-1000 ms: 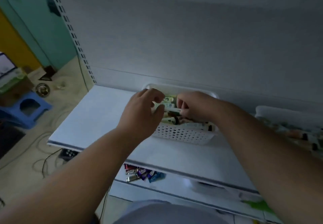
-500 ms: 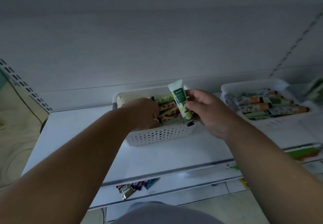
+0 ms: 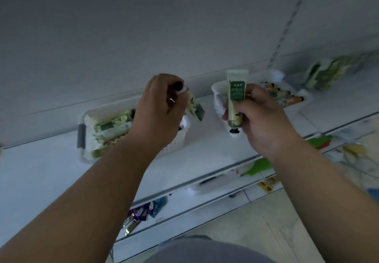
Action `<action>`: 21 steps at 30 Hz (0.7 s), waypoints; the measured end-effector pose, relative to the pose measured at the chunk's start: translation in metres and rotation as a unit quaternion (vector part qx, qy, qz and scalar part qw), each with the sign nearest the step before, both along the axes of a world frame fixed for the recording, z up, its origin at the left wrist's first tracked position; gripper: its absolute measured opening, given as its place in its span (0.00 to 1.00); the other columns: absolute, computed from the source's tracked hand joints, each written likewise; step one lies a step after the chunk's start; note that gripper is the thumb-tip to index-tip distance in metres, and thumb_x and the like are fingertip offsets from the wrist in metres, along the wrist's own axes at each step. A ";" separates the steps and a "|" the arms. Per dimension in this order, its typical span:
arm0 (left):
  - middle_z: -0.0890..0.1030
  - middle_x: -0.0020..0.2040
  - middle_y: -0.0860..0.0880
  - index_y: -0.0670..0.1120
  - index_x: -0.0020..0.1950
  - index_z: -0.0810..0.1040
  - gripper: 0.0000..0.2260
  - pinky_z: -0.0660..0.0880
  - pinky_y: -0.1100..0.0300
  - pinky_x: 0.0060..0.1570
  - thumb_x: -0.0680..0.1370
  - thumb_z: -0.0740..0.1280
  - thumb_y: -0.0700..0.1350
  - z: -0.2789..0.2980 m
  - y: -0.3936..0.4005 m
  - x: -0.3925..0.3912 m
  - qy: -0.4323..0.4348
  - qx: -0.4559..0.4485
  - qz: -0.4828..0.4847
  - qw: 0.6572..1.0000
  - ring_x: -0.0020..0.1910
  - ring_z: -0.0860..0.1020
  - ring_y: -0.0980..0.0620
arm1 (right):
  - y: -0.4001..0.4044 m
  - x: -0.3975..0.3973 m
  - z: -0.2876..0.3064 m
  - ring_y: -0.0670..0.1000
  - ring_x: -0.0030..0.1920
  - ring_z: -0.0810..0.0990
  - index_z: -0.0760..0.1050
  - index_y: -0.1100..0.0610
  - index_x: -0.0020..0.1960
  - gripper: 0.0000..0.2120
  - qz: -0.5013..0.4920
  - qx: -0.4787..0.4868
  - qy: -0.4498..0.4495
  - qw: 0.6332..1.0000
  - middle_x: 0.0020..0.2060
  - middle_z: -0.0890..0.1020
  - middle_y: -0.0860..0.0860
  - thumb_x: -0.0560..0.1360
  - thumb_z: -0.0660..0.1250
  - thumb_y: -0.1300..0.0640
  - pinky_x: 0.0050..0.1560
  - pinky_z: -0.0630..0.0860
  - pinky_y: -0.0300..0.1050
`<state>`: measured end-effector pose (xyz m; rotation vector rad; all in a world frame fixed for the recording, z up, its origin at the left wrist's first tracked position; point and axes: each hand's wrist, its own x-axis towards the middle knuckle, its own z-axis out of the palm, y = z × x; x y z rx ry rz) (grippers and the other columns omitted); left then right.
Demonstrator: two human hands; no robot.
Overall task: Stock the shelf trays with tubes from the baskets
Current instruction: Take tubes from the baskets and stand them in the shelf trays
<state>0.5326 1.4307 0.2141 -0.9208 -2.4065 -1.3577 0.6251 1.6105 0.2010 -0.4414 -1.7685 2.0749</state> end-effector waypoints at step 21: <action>0.81 0.47 0.43 0.39 0.55 0.78 0.12 0.77 0.61 0.40 0.76 0.63 0.28 -0.050 0.364 0.169 -0.647 0.282 -0.077 0.704 0.41 0.77 0.50 | 0.348 0.158 0.006 0.47 0.45 0.83 0.72 0.43 0.51 0.11 -0.127 0.250 -0.102 0.954 0.43 0.83 0.45 0.73 0.71 0.53 0.48 0.81 0.57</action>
